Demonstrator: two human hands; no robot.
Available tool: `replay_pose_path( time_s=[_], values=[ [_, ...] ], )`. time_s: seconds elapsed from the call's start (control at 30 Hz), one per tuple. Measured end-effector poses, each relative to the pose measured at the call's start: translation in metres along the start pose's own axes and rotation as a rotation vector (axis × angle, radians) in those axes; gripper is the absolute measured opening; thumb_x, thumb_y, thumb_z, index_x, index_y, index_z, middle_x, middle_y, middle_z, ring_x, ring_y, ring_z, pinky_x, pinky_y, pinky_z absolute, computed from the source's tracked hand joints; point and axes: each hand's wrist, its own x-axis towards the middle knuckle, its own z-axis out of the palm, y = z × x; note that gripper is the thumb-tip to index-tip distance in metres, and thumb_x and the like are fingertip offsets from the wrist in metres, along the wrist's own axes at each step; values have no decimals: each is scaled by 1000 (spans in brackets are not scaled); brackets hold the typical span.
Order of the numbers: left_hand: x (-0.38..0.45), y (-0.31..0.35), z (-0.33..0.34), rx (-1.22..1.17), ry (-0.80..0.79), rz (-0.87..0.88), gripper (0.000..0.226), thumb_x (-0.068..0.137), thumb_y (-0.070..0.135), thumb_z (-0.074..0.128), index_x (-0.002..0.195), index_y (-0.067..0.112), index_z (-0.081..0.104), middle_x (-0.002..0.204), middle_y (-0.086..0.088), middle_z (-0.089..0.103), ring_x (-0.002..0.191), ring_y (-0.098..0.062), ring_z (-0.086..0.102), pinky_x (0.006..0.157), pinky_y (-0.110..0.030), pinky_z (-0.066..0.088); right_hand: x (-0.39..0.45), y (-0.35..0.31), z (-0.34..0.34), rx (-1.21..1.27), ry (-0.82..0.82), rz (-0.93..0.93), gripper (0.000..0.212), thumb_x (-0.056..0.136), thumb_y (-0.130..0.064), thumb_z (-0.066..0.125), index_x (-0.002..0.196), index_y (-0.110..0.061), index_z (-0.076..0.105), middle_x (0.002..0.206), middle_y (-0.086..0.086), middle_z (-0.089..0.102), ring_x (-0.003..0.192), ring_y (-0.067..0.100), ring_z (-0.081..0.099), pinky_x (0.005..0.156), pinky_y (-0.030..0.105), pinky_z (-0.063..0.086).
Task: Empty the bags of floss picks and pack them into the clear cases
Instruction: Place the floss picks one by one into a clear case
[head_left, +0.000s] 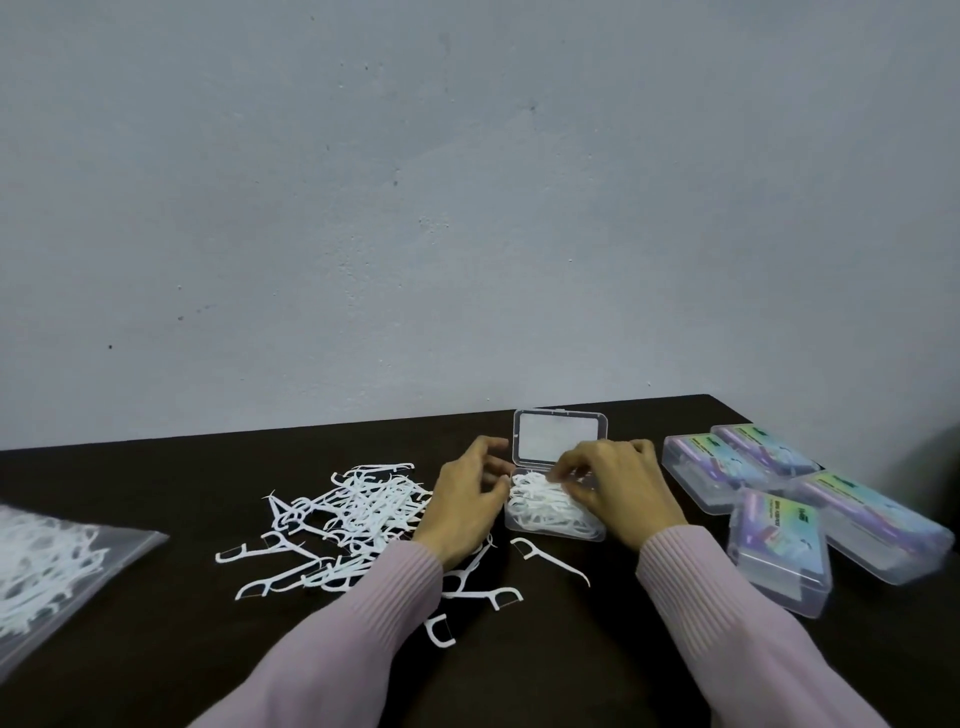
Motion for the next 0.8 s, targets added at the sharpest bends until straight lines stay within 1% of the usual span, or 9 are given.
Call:
replay_pose_path(
  time_s=[0.23,0.33,0.47,0.53,0.6,0.67,0.7,0.77,0.8],
  values=[
    [-3,3,-2,-41,-4,-3,24,97,14,47,119,19,55,105,2,66,95,-9,62,83,-17,49,0,0,2,77,19,-2,20,93,-27,53,110,-31,62,114,-10,63,106,8,54,106,33,21],
    [-4,3,-1,-10,-50,4,31,93,13,54,124,18,50,108,5,61,94,-5,59,74,-6,46,0,3,-1,65,20,0,18,92,-31,54,107,-31,63,113,-11,62,106,7,52,105,34,23],
    [-2,6,3,14,-25,11,35,91,12,58,124,15,49,101,6,59,84,-2,57,70,-6,46,-1,5,-1,43,-19,-5,17,91,-30,55,106,-30,64,113,-9,61,106,8,52,105,35,25],
    [-1,8,4,33,-13,19,33,92,16,58,124,14,50,99,6,60,85,-2,58,76,-10,48,-1,3,0,65,-5,-21,16,91,-26,55,105,-29,64,110,-9,61,103,7,53,105,34,26],
    [-1,8,3,58,-6,26,30,93,20,55,122,16,51,98,9,61,90,-5,60,92,-26,48,0,0,-1,109,21,-44,15,91,-24,56,101,-28,66,105,-9,61,95,7,54,104,33,29],
    [0,8,-2,67,0,32,27,94,22,54,121,17,53,102,8,63,95,-6,61,99,-34,44,0,-2,-3,156,43,-91,13,90,-22,57,97,-26,68,98,-9,61,83,3,52,95,29,39],
    [-1,9,-5,67,-5,28,26,94,21,53,120,17,54,106,6,64,96,-6,60,97,-27,45,0,-5,-3,173,44,-126,14,90,-21,57,96,-25,68,93,-9,59,77,0,49,86,24,42],
    [-3,11,-16,85,-25,41,24,95,16,52,118,17,56,111,3,63,98,-5,59,85,-10,46,-2,-11,-6,187,22,-188,14,89,-20,56,95,-23,68,86,-12,54,68,-4,43,69,12,35],
    [-4,12,-22,97,-36,62,22,94,13,53,116,17,58,110,4,64,98,-5,59,82,-7,45,-2,-13,-7,191,-4,-208,14,88,-20,56,95,-22,68,83,-12,53,66,-5,42,65,9,32]
  ],
)
